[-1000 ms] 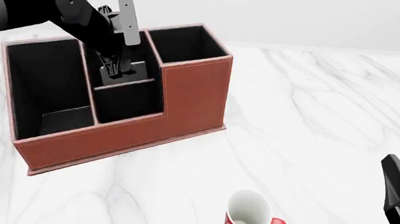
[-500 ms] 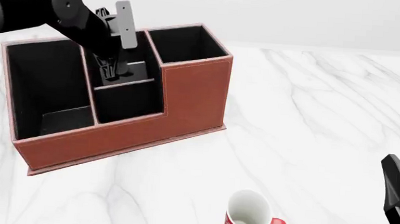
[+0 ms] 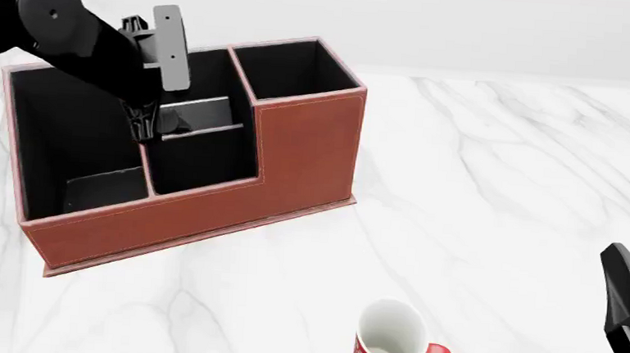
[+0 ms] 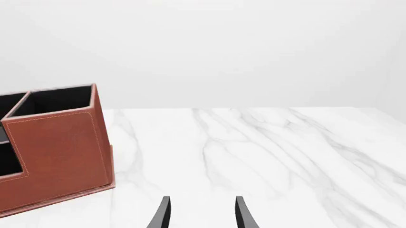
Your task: Pick up the book and place it in the front compartment of the caddy.
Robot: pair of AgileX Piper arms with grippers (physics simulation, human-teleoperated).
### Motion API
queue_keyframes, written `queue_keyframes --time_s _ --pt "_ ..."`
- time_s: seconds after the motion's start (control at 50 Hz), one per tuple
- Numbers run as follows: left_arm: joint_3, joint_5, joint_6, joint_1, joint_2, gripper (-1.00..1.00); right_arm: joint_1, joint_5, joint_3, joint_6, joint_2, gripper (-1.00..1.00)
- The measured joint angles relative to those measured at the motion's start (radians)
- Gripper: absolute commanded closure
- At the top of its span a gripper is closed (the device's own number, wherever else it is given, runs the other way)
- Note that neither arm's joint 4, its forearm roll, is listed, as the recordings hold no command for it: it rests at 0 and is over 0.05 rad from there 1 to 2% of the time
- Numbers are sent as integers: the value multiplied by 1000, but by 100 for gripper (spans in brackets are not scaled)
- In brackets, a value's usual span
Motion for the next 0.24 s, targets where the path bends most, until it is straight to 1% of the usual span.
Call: queue_keyframes --time_s 0.24 --pt "128 -8 -14 -20 -131 -100 0 0 0 0 0 -100"
